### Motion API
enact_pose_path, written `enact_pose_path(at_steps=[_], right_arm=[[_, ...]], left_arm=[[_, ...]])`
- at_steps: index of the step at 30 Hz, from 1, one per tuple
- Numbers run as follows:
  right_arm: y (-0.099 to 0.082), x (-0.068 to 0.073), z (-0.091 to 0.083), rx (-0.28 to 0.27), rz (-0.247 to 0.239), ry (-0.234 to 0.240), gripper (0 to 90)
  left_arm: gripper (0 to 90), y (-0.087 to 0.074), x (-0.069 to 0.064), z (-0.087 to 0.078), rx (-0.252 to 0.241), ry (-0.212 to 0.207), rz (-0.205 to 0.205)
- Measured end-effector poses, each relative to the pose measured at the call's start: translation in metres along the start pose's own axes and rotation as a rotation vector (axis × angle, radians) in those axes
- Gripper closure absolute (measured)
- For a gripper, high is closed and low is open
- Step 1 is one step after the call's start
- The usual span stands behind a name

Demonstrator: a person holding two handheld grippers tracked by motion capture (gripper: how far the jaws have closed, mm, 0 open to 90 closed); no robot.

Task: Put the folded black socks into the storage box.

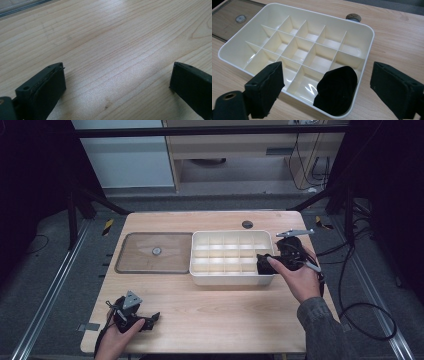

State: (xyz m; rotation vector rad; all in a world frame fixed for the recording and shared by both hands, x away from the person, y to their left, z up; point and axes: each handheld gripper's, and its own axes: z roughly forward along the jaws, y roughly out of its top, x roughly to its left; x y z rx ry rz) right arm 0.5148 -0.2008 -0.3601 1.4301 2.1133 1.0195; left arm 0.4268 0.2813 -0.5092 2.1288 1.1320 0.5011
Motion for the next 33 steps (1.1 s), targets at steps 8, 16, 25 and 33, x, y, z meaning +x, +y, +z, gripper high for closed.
enact_pose_path(at_steps=[8, 16, 25, 33], right_arm=[[-0.011, -0.001, -0.008, -0.024, -0.033, 0.017, 7.5], [-0.022, -0.003, -0.016, -0.054, -0.038, 0.031, 7.4], [-0.039, -0.003, -0.021, -0.070, -0.042, 0.032, 10.4], [-0.059, 0.003, -0.020, -0.066, -0.057, 0.056, 10.2]], left_arm=[[0.0, 0.000, 0.000, 0.000, 0.000, 0.000, 0.000], [0.0, 0.001, -0.001, 0.001, 0.002, 0.000, -0.003], [0.0, 0.001, -0.001, 0.001, 0.002, -0.002, -0.001], [0.0, 0.001, -0.002, 0.001, 0.002, -0.003, -0.001]])
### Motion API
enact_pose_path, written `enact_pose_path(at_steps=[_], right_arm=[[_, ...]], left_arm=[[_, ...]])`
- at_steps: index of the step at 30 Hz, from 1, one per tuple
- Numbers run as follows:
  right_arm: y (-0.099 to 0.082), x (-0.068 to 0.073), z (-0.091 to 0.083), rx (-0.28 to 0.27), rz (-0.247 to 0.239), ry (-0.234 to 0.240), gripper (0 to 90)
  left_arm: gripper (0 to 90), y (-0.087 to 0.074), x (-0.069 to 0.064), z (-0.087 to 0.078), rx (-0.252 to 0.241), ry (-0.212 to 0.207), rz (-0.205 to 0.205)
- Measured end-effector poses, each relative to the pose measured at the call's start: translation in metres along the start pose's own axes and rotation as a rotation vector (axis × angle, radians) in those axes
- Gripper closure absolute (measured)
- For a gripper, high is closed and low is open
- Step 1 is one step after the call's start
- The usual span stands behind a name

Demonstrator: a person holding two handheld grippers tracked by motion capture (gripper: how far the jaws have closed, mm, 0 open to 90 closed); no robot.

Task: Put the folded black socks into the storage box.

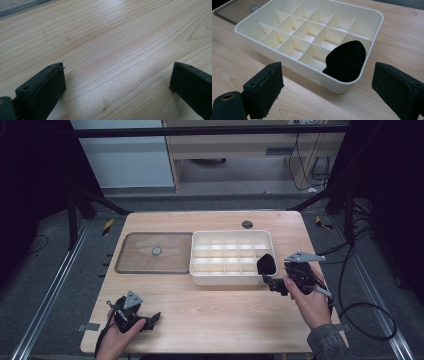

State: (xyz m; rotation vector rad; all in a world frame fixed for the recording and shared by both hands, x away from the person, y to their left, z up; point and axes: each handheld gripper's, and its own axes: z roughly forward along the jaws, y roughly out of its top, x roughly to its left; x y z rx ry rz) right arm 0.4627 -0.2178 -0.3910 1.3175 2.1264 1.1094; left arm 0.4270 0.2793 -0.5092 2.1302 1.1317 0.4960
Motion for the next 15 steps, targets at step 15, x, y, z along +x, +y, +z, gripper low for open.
enact_pose_path(at_steps=[15], right_arm=[[-0.040, 0.009, 0.011, 0.025, -0.067, 0.003, 9.3]], left_arm=[[0.0, 0.000, 0.000, 0.000, 0.000, -0.001, 0.003]])
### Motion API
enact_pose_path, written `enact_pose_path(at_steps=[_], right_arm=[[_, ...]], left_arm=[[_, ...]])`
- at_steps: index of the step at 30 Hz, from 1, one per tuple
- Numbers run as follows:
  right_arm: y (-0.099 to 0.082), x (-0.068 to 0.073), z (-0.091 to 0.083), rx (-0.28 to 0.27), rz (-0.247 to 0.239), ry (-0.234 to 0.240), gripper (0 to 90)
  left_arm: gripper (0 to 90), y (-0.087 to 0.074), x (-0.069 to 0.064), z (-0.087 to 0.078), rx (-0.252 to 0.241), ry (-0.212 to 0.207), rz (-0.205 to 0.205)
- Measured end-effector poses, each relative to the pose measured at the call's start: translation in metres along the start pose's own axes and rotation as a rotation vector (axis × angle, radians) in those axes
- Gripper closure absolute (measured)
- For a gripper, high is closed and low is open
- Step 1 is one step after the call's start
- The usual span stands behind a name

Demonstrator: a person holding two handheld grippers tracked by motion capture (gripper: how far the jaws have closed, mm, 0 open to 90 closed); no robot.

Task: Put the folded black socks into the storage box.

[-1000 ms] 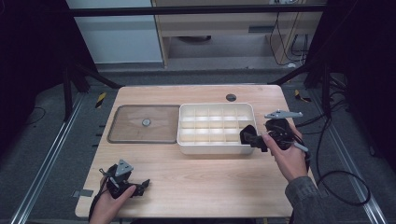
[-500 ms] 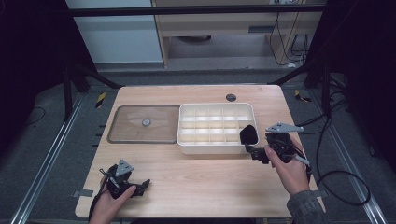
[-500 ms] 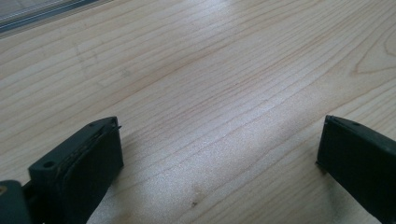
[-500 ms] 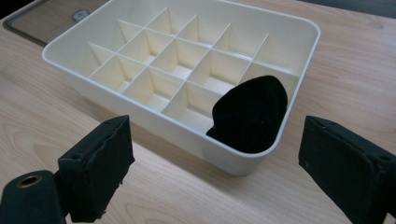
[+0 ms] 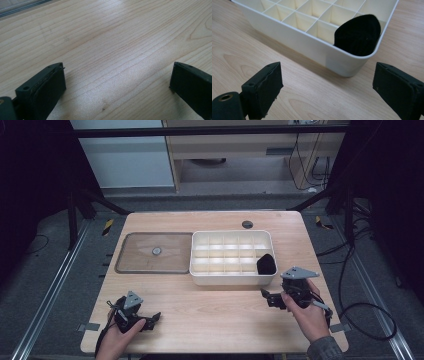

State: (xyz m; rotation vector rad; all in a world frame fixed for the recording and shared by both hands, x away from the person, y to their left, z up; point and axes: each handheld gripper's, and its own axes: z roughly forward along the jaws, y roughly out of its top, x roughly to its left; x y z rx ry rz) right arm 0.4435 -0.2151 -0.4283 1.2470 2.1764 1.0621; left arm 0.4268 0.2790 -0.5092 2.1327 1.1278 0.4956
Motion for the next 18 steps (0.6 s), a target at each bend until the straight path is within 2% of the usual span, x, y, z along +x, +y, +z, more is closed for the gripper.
enact_pose_path(at_steps=[5, 18], right_arm=[[-0.012, 0.004, 0.006, 0.004, -0.014, 0.009, 9.4], [-0.042, 0.010, 0.022, 0.050, -0.001, 0.028, 9.4]], left_arm=[[0.0, 0.000, 0.000, 0.000, -0.001, 0.001, -0.001], [0.0, 0.000, -0.001, 0.000, 0.000, 0.001, 0.001]])
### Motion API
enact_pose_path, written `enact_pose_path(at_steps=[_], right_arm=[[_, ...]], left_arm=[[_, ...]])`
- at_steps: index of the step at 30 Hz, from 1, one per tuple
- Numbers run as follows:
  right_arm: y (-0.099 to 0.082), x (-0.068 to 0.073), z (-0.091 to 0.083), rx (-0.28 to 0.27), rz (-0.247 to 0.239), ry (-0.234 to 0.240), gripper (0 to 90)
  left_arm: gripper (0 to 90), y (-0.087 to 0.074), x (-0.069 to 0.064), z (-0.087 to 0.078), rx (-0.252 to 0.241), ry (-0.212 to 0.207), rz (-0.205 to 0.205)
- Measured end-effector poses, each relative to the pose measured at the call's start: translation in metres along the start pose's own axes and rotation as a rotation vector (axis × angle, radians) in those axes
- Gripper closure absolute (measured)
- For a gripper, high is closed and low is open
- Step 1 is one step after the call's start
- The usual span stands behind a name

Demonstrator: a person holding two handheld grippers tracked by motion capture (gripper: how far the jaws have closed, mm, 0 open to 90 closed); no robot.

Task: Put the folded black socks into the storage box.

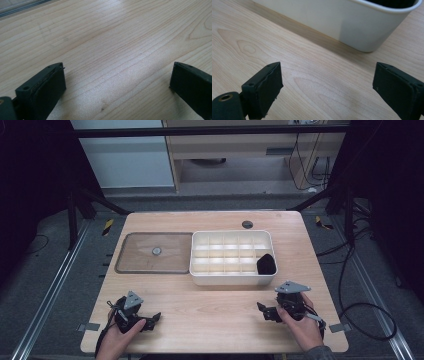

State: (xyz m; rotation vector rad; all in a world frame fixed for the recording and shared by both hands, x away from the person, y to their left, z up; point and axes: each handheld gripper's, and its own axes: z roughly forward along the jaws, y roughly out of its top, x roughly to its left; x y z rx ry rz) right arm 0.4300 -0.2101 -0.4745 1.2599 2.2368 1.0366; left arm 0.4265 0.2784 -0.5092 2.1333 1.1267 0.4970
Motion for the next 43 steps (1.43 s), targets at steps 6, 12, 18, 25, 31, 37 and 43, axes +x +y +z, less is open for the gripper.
enact_pose_path(at_steps=[6, 12, 18, 25, 31, 37, 43], right_arm=[[-0.009, -0.004, 0.004, 0.006, 0.008, -0.021, 9.3], [-0.015, -0.009, 0.007, -0.010, 0.035, -0.062, 8.8], [-0.019, -0.016, 0.013, -0.016, 0.066, -0.084, 8.5], [-0.021, -0.021, 0.021, -0.012, 0.107, -0.115, 8.2], [-0.022, -0.019, 0.031, 0.005, 0.121, -0.147, 7.0], [-0.018, -0.017, 0.037, 0.026, 0.102, -0.168, 3.3], [-0.016, -0.016, 0.039, 0.039, 0.108, -0.169, 0.5]], left_arm=[[0.0, 0.000, 0.000, 0.000, 0.000, 0.000, 0.000], [0.0, 0.000, 0.000, 0.000, 0.000, 0.001, 0.001], [0.0, 0.000, 0.000, 0.000, 0.000, 0.000, 0.000], [0.0, 0.000, 0.000, 0.000, 0.000, 0.000, 0.001], [0.0, 0.000, 0.000, 0.000, 0.001, 0.000, 0.002], [0.0, 0.000, 0.000, 0.000, 0.001, 0.000, 0.001], [0.0, 0.000, 0.000, 0.000, 0.001, -0.001, 0.003]])
